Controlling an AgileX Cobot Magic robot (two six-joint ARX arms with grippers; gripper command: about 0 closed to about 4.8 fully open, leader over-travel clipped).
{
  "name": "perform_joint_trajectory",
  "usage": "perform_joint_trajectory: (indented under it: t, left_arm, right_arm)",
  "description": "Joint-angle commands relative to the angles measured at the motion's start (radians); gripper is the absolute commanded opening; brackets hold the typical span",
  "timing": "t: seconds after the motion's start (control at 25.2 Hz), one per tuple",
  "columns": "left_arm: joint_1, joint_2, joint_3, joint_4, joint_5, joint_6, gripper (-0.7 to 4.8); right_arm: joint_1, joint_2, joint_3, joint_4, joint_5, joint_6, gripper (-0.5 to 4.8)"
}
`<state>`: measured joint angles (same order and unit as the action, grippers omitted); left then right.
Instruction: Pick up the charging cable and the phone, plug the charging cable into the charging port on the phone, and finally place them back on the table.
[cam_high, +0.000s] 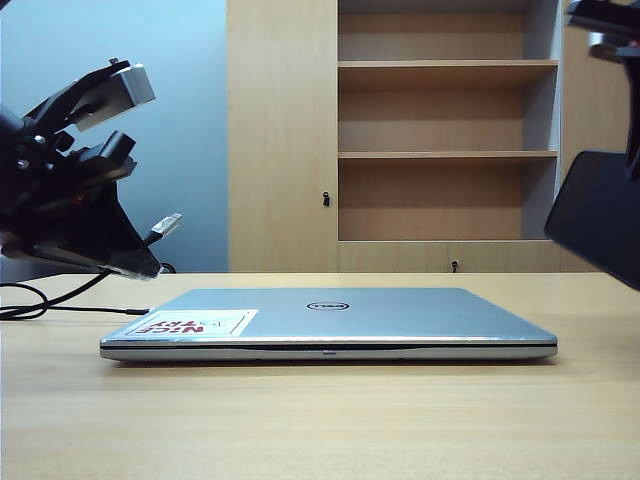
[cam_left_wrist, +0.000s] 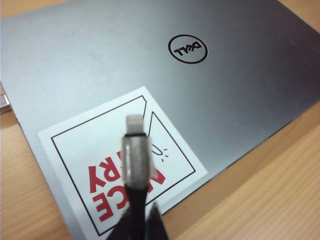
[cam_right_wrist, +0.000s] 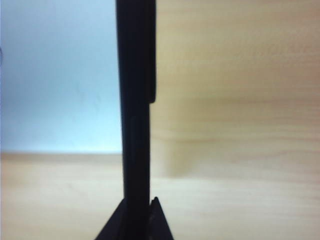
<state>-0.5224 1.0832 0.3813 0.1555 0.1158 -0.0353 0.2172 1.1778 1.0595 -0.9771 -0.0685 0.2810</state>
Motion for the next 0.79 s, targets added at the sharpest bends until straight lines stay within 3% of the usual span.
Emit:
perform_joint_trajectory:
  t: [0.04, 0.16, 0.79]
  left_arm:
    - [0.001, -0.001, 0.0, 0.011, 0.002, 0.001, -0.06]
    - [0.001, -0.001, 0.0, 0.011, 0.002, 0.001, -0.06]
    - [0.001, -0.001, 0.0, 0.011, 0.002, 0.001, -0.06]
  right_arm:
    - [0.104, 0.007, 0.005, -0.045, 0.16, -0.006, -0.07]
    - [0.148, 0.04, 0.004, -0.062, 0.181, -0.005, -0.07]
    - [0.147, 0.207, 0.003, -0.063, 0.14, -0.005, -0.06]
